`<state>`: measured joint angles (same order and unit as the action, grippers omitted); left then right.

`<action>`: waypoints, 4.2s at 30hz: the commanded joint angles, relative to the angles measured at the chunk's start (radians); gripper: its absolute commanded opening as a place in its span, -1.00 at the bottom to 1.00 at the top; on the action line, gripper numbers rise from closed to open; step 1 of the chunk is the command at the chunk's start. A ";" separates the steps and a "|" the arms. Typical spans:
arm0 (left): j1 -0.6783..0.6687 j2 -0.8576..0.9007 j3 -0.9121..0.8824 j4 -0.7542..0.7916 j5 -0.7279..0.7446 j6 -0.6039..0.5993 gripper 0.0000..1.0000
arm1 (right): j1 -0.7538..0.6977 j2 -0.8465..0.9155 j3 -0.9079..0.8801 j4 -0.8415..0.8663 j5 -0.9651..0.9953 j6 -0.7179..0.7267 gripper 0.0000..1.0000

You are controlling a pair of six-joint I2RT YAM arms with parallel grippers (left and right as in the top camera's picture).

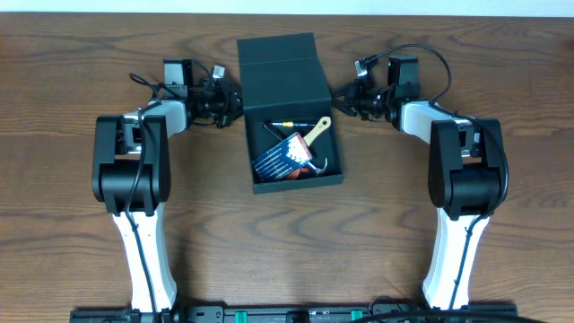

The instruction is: Pack container

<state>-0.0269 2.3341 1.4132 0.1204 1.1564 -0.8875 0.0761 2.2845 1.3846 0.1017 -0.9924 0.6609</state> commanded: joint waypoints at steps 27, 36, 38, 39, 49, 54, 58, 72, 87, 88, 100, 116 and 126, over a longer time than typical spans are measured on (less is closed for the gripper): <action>0.006 0.000 0.014 0.084 0.093 -0.012 -0.89 | 0.023 0.010 0.001 0.082 -0.247 -0.084 -0.97; 0.006 0.000 0.032 0.167 0.120 -0.010 -0.89 | 0.023 0.010 0.001 0.109 -0.241 -0.110 -0.97; 0.006 0.000 0.036 0.175 0.122 -0.010 -0.89 | 0.023 0.010 0.001 0.122 -0.243 -0.109 -0.98; 0.006 0.000 0.039 0.175 0.127 -0.008 -0.88 | 0.023 0.010 0.001 0.126 -0.243 -0.109 -0.97; 0.006 0.000 0.039 0.235 0.142 -0.001 -0.89 | 0.020 0.010 0.001 0.160 -0.240 -0.120 -0.96; 0.006 0.000 0.039 0.270 0.142 -0.001 -0.89 | 0.015 0.010 0.001 0.164 -0.220 -0.139 -0.99; 0.006 0.000 0.039 0.283 0.142 0.000 -0.89 | 0.015 0.010 0.001 0.165 -0.220 -0.158 -0.97; 0.006 0.000 0.039 0.316 0.142 0.080 -0.89 | 0.015 0.010 0.001 0.253 -0.216 -0.288 -0.99; 0.006 -0.002 0.043 0.354 0.142 0.161 -0.89 | 0.015 0.010 0.001 0.382 -0.224 -0.280 -0.98; 0.006 -0.002 0.044 0.360 0.142 0.161 -0.89 | 0.015 0.010 0.001 0.384 -0.225 -0.280 -0.98; 0.006 -0.014 0.081 0.396 0.142 0.162 -0.89 | 0.015 0.010 0.001 0.488 -0.261 -0.250 -0.98; 0.006 -0.077 0.124 0.394 0.166 0.161 -0.89 | 0.015 0.010 0.001 0.489 -0.269 -0.235 -0.98; -0.003 -0.122 0.124 0.391 0.198 0.157 -0.89 | 0.015 0.010 0.001 0.489 -0.269 -0.201 -0.97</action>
<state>-0.0204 2.2669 1.5017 0.5053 1.3190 -0.7357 0.0765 2.2845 1.3796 0.5884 -1.2366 0.4408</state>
